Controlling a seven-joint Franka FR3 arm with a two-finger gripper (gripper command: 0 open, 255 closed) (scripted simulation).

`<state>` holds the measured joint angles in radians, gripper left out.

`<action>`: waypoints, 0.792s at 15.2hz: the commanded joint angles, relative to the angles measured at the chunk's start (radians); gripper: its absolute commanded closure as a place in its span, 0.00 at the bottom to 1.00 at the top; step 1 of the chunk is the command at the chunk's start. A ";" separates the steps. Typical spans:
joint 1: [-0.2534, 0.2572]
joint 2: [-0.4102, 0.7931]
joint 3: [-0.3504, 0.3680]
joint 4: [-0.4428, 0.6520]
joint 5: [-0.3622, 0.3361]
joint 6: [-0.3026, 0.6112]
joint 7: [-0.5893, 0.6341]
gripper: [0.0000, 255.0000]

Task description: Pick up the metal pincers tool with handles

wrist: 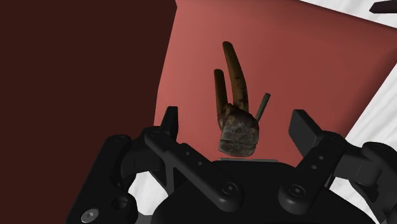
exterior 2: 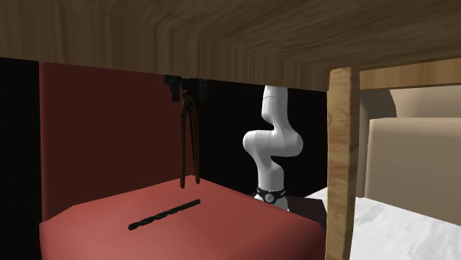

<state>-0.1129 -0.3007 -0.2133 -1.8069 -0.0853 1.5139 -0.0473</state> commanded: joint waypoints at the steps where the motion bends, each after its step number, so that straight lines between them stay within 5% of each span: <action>1: 0.000 -0.002 0.000 -0.008 0.000 0.007 0.000 1.00; 12: 0.001 0.006 0.000 0.027 0.001 -0.021 -0.001 1.00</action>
<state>-0.1125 -0.2969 -0.2131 -1.7909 -0.0844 1.5024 -0.0480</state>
